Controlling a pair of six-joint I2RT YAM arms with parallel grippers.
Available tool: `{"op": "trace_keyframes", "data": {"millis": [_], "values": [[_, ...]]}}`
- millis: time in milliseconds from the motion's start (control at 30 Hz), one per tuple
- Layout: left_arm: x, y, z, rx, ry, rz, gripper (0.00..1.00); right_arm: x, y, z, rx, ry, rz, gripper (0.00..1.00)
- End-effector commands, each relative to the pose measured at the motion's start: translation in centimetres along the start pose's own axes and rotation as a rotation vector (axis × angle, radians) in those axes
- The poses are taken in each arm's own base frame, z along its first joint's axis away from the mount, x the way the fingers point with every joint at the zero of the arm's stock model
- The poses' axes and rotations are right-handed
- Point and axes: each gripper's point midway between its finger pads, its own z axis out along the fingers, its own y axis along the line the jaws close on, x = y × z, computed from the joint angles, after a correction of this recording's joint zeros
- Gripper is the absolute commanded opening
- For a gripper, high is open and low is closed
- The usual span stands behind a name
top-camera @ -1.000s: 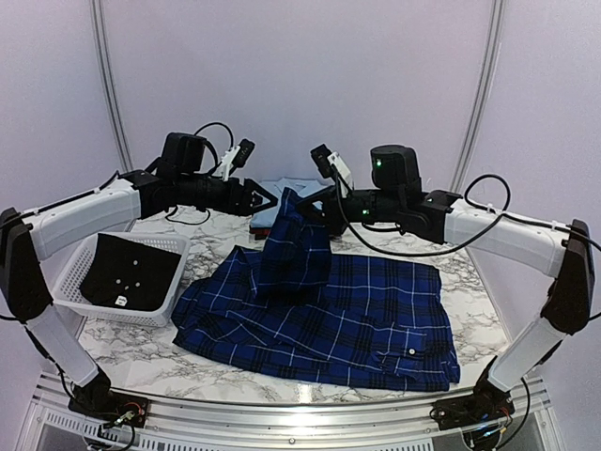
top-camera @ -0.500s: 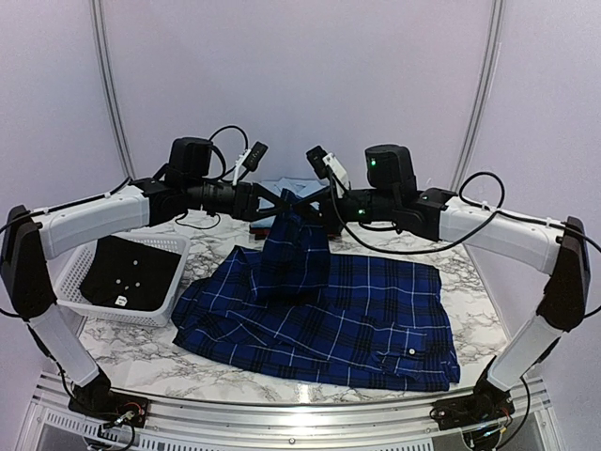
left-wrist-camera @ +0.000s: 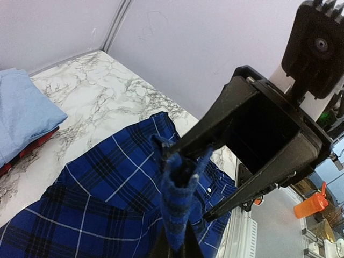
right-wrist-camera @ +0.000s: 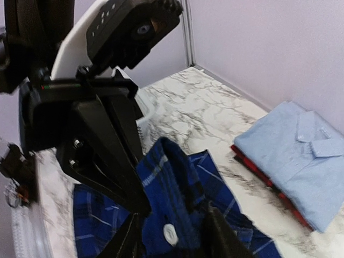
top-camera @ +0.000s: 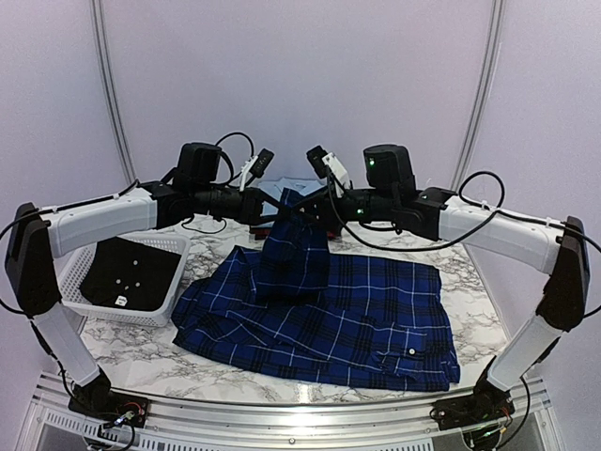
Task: Fold and stack the long sleeve shirts
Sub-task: Pass from the right arm to the left, then pick up the corner of the shirt from the center of the board.
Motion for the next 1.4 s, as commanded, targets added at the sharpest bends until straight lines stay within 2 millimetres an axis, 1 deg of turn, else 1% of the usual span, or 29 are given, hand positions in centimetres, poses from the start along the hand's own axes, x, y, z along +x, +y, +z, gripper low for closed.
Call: {"op": "trace_keyframes", "data": {"millis": [0, 67, 133, 167, 267, 300, 367, 400, 567, 600, 667, 800, 900, 967, 1200, 1267, 1367], "values": [[-1.7, 1.0, -0.3, -0.094, -0.055, 0.028, 0.0, -1.0, -3.3, -0.8, 0.22, 0.013, 0.021, 0.45], [-2.0, 1.7, -0.6, -0.148, -0.07, 0.031, 0.0, -0.1, -5.7, -1.6, 0.337, 0.036, 0.063, 0.54], [-2.7, 2.4, -1.2, -0.214, -0.094, 0.04, 0.0, 1.7, -9.0, -3.1, 0.459, 0.068, 0.141, 0.56], [-2.4, 2.7, -1.3, -0.237, -0.081, 0.028, 0.0, 2.8, -10.5, -4.0, 0.507, 0.079, 0.193, 0.57], [-2.5, 3.5, -2.0, -0.306, -0.08, 0.028, 0.0, 6.6, -15.3, -7.7, 0.634, 0.093, 0.377, 0.56], [-2.4, 3.7, -2.2, -0.319, -0.078, 0.029, 0.0, 8.0, -16.6, -9.1, 0.67, 0.094, 0.433, 0.56], [-2.4, 3.8, -2.4, -0.335, -0.076, 0.029, 0.0, 10.6, -18.6, -11.6, 0.733, 0.099, 0.522, 0.56], [-2.3, 3.7, -2.5, -0.338, -0.075, 0.031, 0.0, 11.8, -19.4, -12.7, 0.765, 0.107, 0.547, 0.56], [-2.3, 3.6, -3.1, -0.357, -0.074, 0.036, 0.0, 16.6, -22.2, -17.5, 0.921, 0.147, 0.623, 0.56], [-2.3, 3.6, -3.2, -0.359, -0.074, 0.036, 0.0, 17.8, -22.5, -18.2, 0.941, 0.161, 0.64, 0.56], [-2.4, 3.5, -3.4, -0.367, -0.074, 0.039, 0.0, 19.3, -23.3, -19.8, 0.979, 0.165, 0.668, 0.56], [-2.9, 3.3, -4.2, -0.391, -0.084, 0.046, 0.0, 22.1, -24.4, -21.9, 1.022, 0.169, 0.726, 0.56], [-3.7, 2.9, -4.8, -0.411, -0.1, 0.055, 0.0, 23.6, -25.0, -22.4, 1.016, 0.169, 0.759, 0.56], [-4.3, 2.6, -5.3, -0.417, -0.111, 0.066, 0.0, 24.3, -25.2, -22.2, 1.013, 0.181, 0.766, 0.56], [-6.6, 1.5, -6.4, -0.44, -0.147, 0.109, 0.0, 26.6, -25.1, -20.6, 0.963, 0.212, 0.806, 0.54], [-7.3, 1.2, -6.7, -0.445, -0.159, 0.122, 0.0, 27.0, -25.2, -20.3, 0.954, 0.214, 0.813, 0.51], [-8.5, 0.7, -7.3, -0.463, -0.181, 0.144, 0.0, 27.2, -25.4, -20.0, 0.948, 0.221, 0.818, 0.38]]}}
